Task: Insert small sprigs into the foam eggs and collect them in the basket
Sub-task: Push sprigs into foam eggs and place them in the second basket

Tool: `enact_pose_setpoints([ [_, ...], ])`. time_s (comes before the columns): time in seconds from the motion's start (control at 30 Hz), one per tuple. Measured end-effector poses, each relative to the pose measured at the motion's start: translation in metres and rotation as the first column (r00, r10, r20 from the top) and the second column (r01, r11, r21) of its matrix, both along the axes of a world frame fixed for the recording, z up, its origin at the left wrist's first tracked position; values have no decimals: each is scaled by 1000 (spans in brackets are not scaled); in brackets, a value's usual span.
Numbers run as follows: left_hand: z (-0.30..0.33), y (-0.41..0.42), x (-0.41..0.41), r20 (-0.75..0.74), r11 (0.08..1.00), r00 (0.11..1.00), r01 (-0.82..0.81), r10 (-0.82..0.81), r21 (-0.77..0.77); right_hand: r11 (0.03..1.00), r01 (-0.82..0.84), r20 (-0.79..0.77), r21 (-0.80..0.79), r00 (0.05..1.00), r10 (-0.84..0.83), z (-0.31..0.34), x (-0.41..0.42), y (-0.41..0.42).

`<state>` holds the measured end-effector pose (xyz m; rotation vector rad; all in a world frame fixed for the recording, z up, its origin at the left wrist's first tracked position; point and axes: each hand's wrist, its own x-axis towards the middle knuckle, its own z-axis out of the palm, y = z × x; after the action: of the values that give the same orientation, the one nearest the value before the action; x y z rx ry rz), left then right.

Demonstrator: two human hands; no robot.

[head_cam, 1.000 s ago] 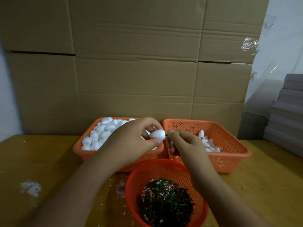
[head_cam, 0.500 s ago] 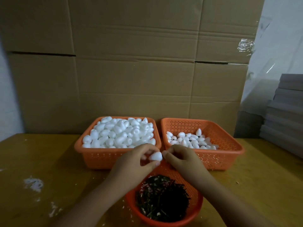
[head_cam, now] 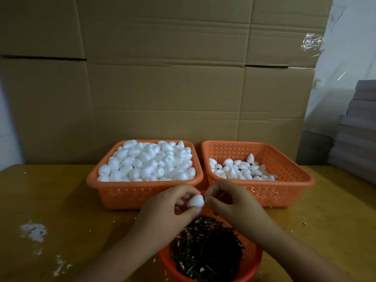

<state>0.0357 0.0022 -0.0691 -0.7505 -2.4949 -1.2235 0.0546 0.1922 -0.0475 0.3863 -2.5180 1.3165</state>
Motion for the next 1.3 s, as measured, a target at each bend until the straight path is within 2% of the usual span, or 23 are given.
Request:
enact_pose_setpoints([
  [0.3, -6, 1, -5, 18, 996, 1000, -15, 14, 86, 1000, -11, -4, -30, 1000, 11, -4, -2, 3],
  [0.77, -6, 1, -5, 5, 992, 998, 56, -57, 117, 1000, 4, -2, -27, 1000, -4, -4, 0, 1],
  [1.0, -6, 1, -5, -23, 990, 997, 78, -76, 119, 991, -32, 27, -131, 999, 36, -2, 1, 1],
  [1.3, -7, 0, -6, -1, 987, 997, 72, -73, 146, 991, -57, -6, -119, 998, 57, -4, 0, 4],
])
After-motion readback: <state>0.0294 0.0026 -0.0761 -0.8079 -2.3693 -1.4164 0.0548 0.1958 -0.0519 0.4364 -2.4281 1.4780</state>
